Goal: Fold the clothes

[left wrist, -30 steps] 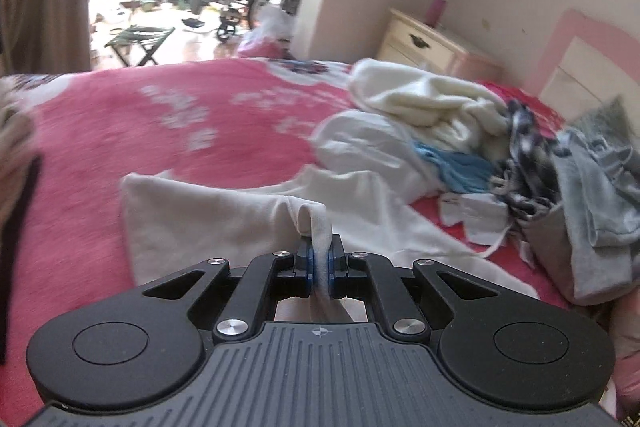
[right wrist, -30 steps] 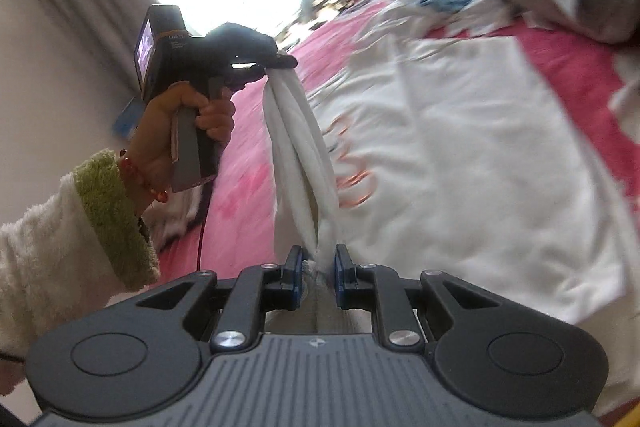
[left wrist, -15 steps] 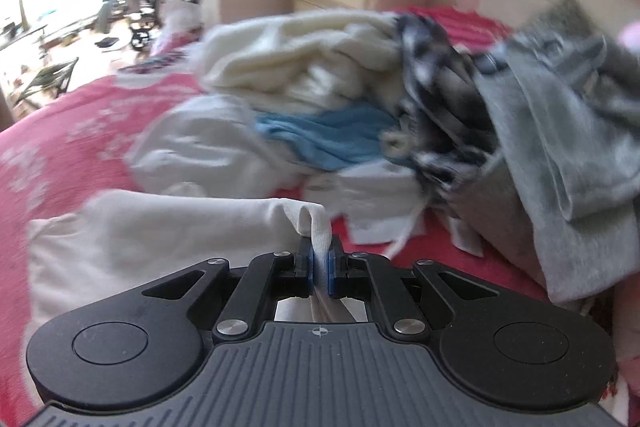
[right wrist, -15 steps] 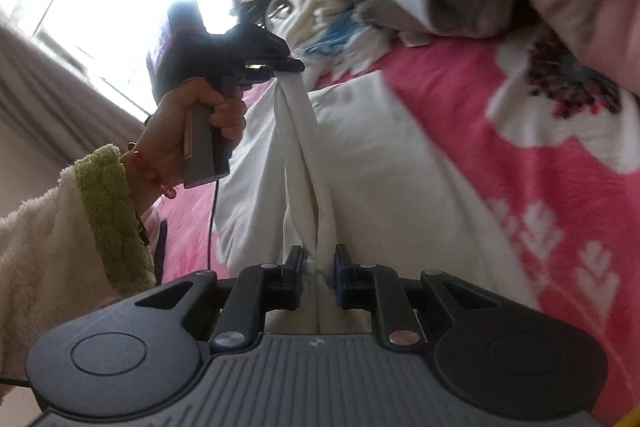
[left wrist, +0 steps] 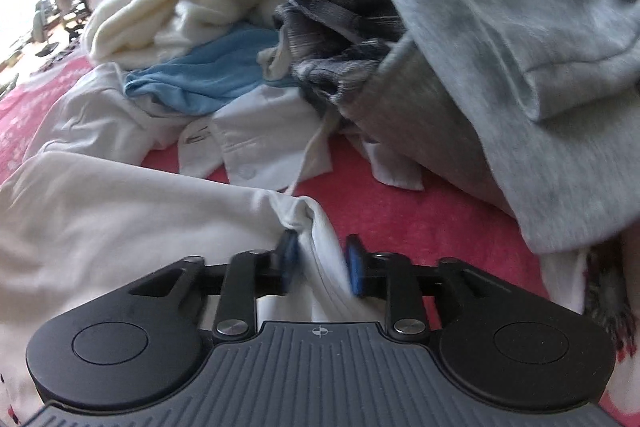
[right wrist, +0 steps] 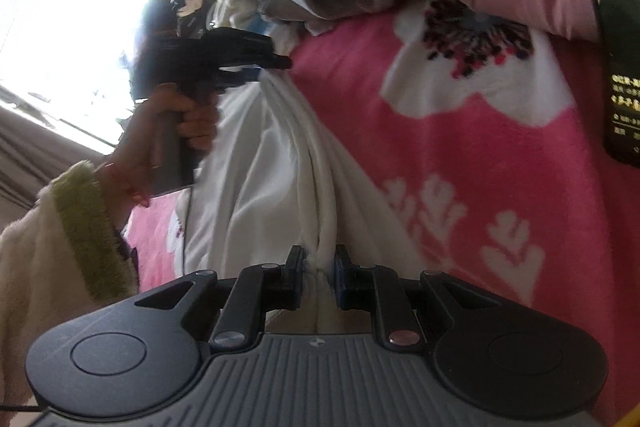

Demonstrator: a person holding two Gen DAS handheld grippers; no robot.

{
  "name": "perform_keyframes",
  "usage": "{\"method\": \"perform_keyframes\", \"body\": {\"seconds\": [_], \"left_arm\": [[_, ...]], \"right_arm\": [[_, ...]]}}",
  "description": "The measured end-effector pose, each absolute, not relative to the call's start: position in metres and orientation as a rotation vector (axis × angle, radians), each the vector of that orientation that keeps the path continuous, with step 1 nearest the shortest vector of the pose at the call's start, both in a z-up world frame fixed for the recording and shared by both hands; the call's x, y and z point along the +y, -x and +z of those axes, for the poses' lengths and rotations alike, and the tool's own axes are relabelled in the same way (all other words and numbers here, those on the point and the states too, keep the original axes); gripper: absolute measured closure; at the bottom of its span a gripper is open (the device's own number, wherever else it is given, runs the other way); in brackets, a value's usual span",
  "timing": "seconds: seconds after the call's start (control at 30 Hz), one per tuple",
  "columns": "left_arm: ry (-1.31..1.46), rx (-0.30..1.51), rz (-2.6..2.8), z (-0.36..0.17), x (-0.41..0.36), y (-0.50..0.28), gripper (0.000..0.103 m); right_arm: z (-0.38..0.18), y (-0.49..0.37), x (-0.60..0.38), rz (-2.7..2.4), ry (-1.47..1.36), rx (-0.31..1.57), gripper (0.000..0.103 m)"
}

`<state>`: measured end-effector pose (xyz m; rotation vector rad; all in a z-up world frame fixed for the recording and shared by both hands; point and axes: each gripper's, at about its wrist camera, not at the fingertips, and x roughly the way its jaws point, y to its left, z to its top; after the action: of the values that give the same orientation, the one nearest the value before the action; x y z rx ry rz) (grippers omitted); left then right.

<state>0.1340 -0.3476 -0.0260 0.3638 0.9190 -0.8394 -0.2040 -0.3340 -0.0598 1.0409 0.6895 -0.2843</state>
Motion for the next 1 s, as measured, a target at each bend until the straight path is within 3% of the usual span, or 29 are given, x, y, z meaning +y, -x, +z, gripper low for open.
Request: {"method": "perform_keyframes", "body": {"seconds": [0.23,0.43,0.47,0.6,0.73,0.87,1.0], "left_arm": [[-0.268,0.949,-0.954,0.013,-0.315,-0.118,0.067],[-0.358,0.989,-1.121,0.041,-0.239,-0.052,0.058],[-0.396,1.004,-1.135,0.038,-0.226,-0.037,0.057],[-0.535,1.018,-1.152,0.012,-0.177,0.022,0.057],[-0.575,1.007,-1.149,-0.003,-0.126,0.072,0.057],[-0.534,1.005,-1.169,-0.007,-0.091,0.102,0.05],[-0.539,1.028,-1.169,-0.016,-0.087,0.121,0.05]], "right_arm": [[-0.075,0.204,-0.349,-0.252,-1.154,0.713,0.085],[-0.082,0.197,-0.369,-0.166,-1.226,0.809,0.073],[-0.082,0.195,-0.372,-0.154,-1.226,0.83,0.068],[-0.082,0.186,-0.379,-0.094,-1.224,0.916,0.065],[-0.079,0.176,-0.378,-0.061,-1.164,0.998,0.064],[-0.076,0.169,-0.371,-0.052,-1.111,1.041,0.062],[-0.071,0.167,-0.366,-0.059,-1.069,1.053,0.064]]}}
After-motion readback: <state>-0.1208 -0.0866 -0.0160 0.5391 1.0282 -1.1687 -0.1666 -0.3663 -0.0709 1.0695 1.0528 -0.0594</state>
